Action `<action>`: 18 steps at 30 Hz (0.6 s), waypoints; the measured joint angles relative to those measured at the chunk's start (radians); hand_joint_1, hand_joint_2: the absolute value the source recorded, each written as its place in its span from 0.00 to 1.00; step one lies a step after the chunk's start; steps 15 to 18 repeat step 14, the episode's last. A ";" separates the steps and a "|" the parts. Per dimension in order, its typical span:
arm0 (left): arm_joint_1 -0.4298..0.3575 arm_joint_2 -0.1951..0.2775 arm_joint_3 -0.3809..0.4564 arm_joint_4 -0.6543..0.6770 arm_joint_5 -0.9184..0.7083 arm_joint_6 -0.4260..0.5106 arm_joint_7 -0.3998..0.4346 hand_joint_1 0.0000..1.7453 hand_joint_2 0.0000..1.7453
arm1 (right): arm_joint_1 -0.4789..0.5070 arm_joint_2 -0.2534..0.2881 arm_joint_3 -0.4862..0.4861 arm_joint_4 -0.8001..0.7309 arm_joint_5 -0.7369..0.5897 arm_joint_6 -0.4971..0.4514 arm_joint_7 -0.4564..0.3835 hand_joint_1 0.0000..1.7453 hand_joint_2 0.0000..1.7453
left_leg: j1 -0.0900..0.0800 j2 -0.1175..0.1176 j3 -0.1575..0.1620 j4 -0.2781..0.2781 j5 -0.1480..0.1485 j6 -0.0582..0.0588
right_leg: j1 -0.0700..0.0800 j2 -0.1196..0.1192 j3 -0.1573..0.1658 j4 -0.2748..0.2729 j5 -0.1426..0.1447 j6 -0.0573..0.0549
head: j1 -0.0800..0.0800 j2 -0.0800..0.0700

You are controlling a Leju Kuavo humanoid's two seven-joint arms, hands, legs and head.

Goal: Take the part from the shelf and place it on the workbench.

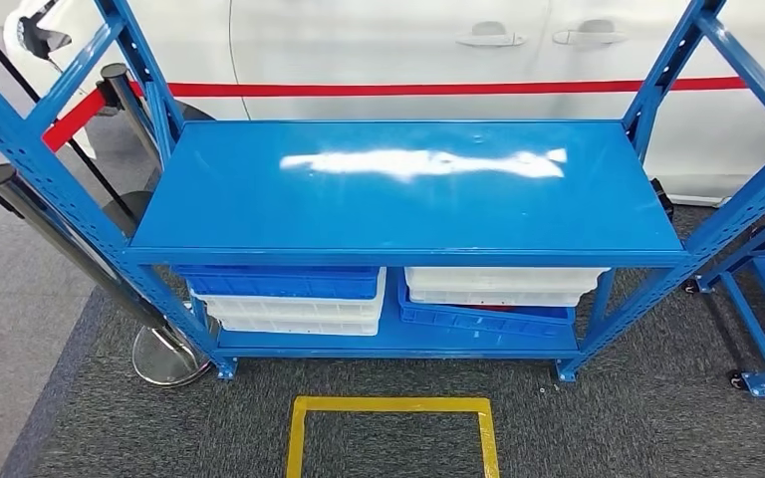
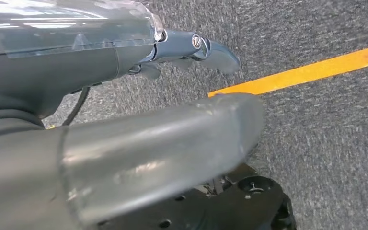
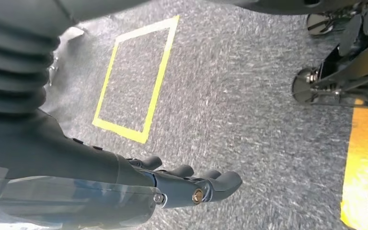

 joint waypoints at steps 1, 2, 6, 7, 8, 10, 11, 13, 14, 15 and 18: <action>0.000 0.000 0.000 0.000 -0.001 0.001 0.000 0.00 0.00 | 0.000 0.000 -0.001 0.000 0.000 0.000 -0.001 0.00 1.00 | -0.002 0.000 0.000 0.000 0.000 0.000 | -0.001 0.000 0.001 -0.002 0.001 0.002 | 0.001 0.000; 0.000 0.000 0.000 0.000 -0.002 0.003 0.000 0.00 0.00 | 0.000 0.000 -0.002 0.000 0.001 0.002 -0.001 0.00 1.00 | -0.004 0.000 0.000 0.000 0.000 0.003 | -0.003 0.000 0.001 -0.003 0.002 0.004 | 0.000 0.000; 0.000 0.000 0.000 0.000 -0.008 0.029 0.007 0.00 1.00 | 0.000 0.000 -0.002 0.000 0.008 0.010 0.000 0.00 1.00 | -0.008 0.000 0.000 0.000 0.000 0.006 | -0.006 0.001 0.002 -0.006 0.003 0.009 | 0.000 0.000; 0.000 0.000 0.000 0.000 -0.008 0.035 0.010 0.00 1.00 | 0.000 0.000 -0.002 0.000 0.008 0.011 0.001 0.00 1.00 | -0.009 0.000 0.000 0.001 -0.001 0.007 | -0.007 0.001 0.002 -0.006 0.003 0.010 | 0.000 0.000; 0.000 0.000 0.000 0.000 -0.009 0.039 0.012 0.00 1.00 | 0.000 0.000 -0.002 0.000 0.009 0.013 0.002 0.00 1.00 | -0.010 0.000 0.000 0.001 -0.001 0.007 | -0.007 0.001 0.002 -0.006 0.003 0.011 | 0.000 0.000; 0.000 0.000 0.000 0.000 -0.009 0.045 0.017 0.00 1.00 | 0.000 0.001 -0.002 0.000 0.011 0.016 0.004 0.00 1.00 | -0.010 0.000 0.000 0.001 -0.002 0.008 | -0.008 0.001 0.002 -0.007 0.003 0.012 | 0.000 0.000; 0.000 0.000 0.000 0.000 -0.009 0.049 0.021 0.00 1.00 | 0.000 0.001 -0.002 0.000 0.011 0.017 0.006 0.00 1.00 | -0.010 0.000 0.000 0.001 -0.002 0.009 | -0.008 0.001 0.002 -0.007 0.003 0.012 | 0.000 0.000; -0.001 0.000 0.000 0.000 -0.011 0.061 0.035 0.00 1.00 | -0.001 0.001 -0.002 0.000 0.015 0.018 0.017 0.00 1.00 | -0.010 0.000 0.000 0.001 -0.002 0.009 | -0.008 0.001 0.002 -0.007 0.002 0.012 | 0.000 0.000; -0.001 0.000 -0.001 0.000 -0.012 0.065 0.040 0.00 1.00 | -0.001 0.001 -0.002 0.000 0.016 0.017 0.020 0.00 1.00 | -0.010 0.000 0.000 0.001 -0.002 0.009 | -0.008 0.001 0.002 -0.007 0.002 0.012 | 0.000 0.000; -0.001 0.000 -0.001 0.000 -0.012 0.065 0.040 0.00 1.00 | -0.001 0.001 -0.002 0.000 0.016 0.017 0.020 0.00 1.00 | -0.010 0.000 0.000 0.001 -0.002 0.009 | -0.008 0.001 0.002 -0.007 0.002 0.012 | 0.000 0.000; -0.001 0.000 -0.001 0.000 -0.012 0.065 0.040 0.00 1.00 | -0.001 0.001 -0.002 0.000 0.016 0.017 0.020 0.00 1.00 | -0.010 0.000 0.000 0.001 -0.002 0.009 | -0.008 0.001 0.002 -0.007 0.002 0.012 | 0.000 0.000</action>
